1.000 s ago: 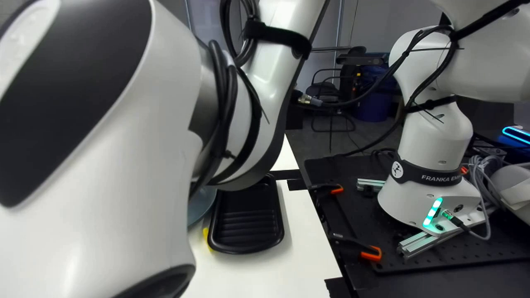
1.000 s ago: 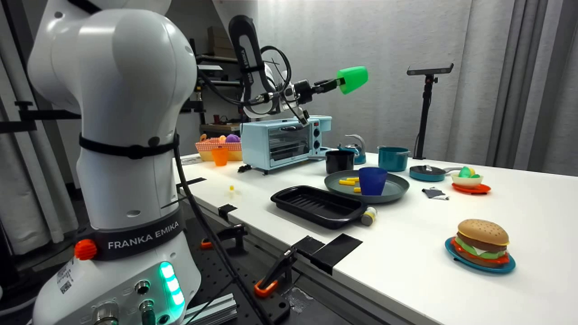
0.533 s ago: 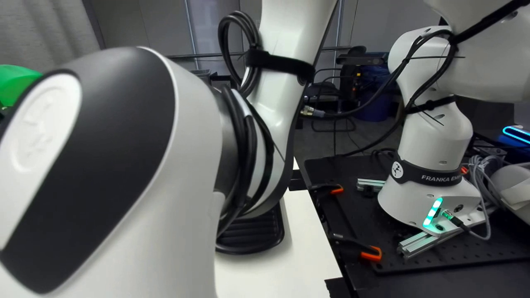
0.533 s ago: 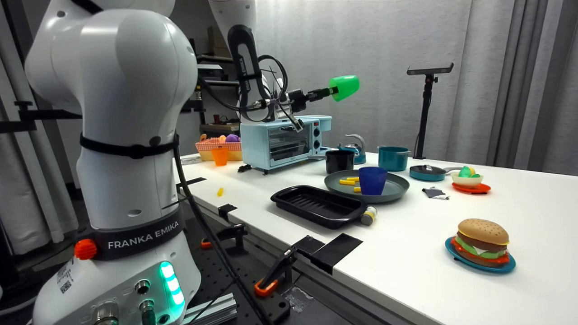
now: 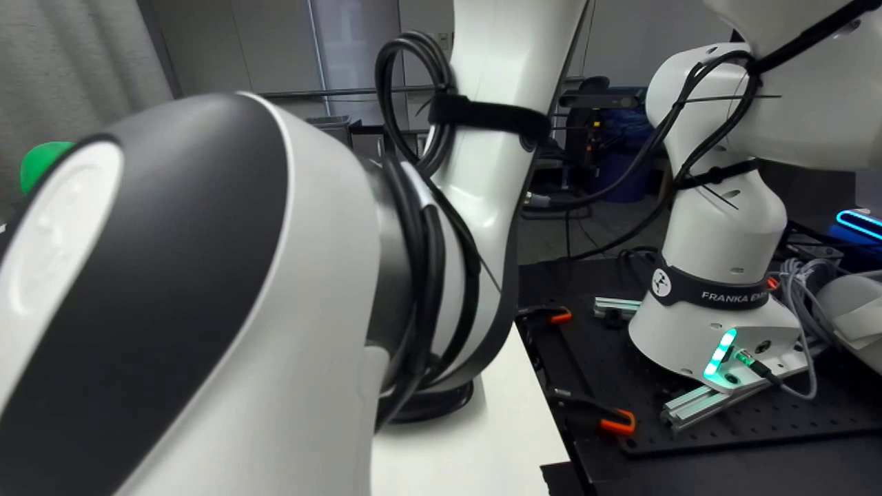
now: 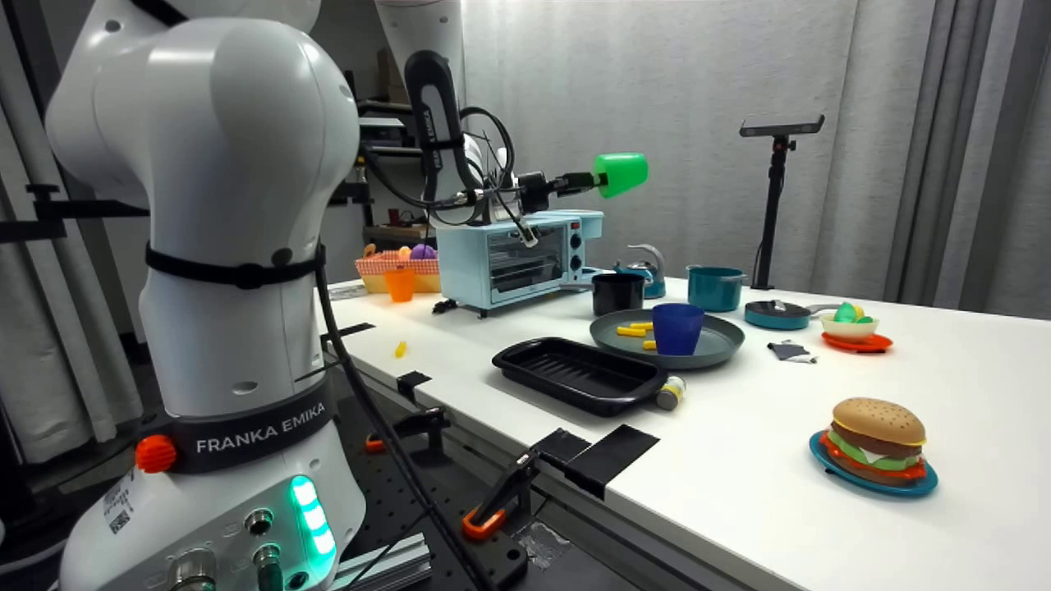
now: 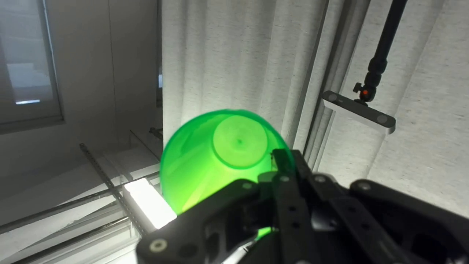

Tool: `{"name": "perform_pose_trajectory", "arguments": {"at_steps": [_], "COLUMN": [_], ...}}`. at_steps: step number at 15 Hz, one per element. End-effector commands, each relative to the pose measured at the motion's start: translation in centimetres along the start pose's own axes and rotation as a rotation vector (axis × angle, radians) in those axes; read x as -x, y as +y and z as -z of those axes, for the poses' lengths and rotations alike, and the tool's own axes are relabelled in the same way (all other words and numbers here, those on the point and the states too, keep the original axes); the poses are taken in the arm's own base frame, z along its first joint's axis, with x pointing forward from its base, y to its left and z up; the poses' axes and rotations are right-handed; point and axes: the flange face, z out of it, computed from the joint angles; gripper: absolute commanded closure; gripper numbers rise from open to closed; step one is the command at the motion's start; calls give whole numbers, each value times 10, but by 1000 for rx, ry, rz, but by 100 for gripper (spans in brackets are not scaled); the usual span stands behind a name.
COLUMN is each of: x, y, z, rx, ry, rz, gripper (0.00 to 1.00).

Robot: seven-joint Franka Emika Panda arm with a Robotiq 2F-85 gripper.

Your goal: Put the fries in the green cup on the plate then place the green cup on the plate

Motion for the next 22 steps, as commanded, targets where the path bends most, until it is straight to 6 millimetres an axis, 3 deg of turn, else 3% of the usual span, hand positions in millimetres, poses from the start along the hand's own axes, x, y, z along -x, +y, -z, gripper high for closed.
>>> {"name": "perform_pose_trajectory", "arguments": {"at_steps": [1, 9, 10, 11, 13, 19, 22], "x": [-1, 6, -26, -27, -44, -101, -115], "y": [-4, -5, 30, 33, 51, 143, 176], "z": [5, 17, -26, -33, -67, -193, -225], "rx": [32, 86, 96, 107, 134, 198, 207], "ry": [-94, -297, -305, -307, -313, -456, -623], "rz": [34, 86, 94, 99, 106, 35, -48], "gripper": [99, 99, 99, 99, 99, 99, 99]}}
